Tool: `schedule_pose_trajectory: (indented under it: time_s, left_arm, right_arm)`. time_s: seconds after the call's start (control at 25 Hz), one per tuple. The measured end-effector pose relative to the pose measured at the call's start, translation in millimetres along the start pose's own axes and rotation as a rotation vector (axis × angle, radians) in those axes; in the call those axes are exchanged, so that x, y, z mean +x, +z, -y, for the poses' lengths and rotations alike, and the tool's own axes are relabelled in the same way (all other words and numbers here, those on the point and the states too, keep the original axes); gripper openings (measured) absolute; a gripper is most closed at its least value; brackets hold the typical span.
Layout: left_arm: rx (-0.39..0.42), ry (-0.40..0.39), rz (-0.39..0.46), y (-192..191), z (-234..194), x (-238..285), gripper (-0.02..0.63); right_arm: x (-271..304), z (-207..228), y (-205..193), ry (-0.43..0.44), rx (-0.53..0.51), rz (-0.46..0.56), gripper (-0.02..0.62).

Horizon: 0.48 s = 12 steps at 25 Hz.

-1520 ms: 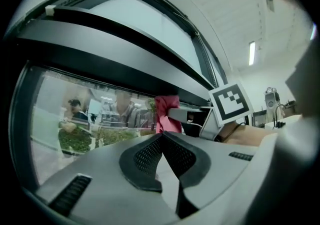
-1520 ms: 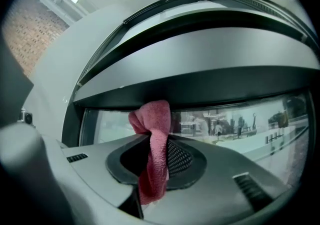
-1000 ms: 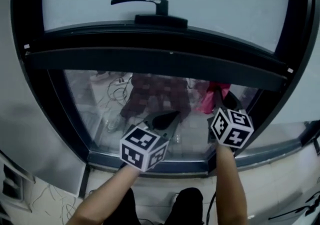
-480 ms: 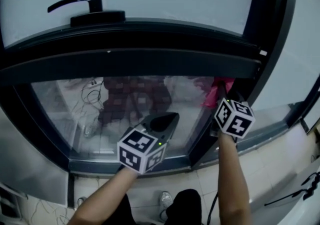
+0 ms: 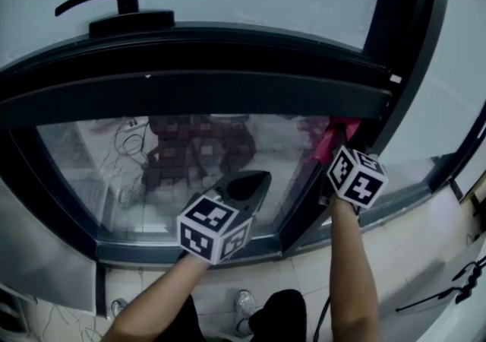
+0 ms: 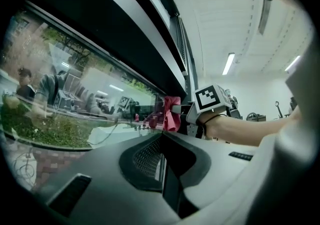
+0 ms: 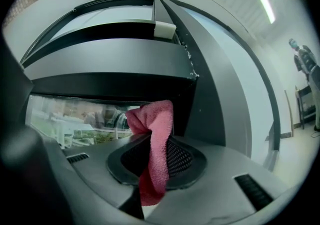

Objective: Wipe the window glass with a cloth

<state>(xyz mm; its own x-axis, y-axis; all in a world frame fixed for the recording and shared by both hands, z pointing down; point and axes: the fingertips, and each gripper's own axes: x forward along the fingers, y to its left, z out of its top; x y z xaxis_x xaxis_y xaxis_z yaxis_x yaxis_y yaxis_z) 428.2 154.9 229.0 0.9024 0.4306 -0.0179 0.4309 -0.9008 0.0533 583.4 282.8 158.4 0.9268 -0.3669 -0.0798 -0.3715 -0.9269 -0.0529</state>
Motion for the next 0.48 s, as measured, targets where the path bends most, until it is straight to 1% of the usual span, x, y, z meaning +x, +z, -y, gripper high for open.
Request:
schedule_pose_trajectory:
  time_s: [0.12,0.2,0.32,0.48]
  left_arm:
    - [-0.006,0.007,0.004,-1,-2,-4,0.006]
    - [-0.008,0.016,0.006,-1,-5,-9,0.006]
    - [-0.005,0.047,0.007,-1,-14,-24,0.006]
    - [-0.001,0.123,0.002,-2,-38,-64,0.006]
  right_arm:
    - [-7,-3,0,0.005,0.001,-0.001,0.058]
    - [-18,-12,-3,0.034,0.001,0.001,0.060]
    - [-36,-41,-10,0.110,-0.005,0.005,0.058]
    - [-59,-100,-17,0.231,0.001,0.012,0.058]
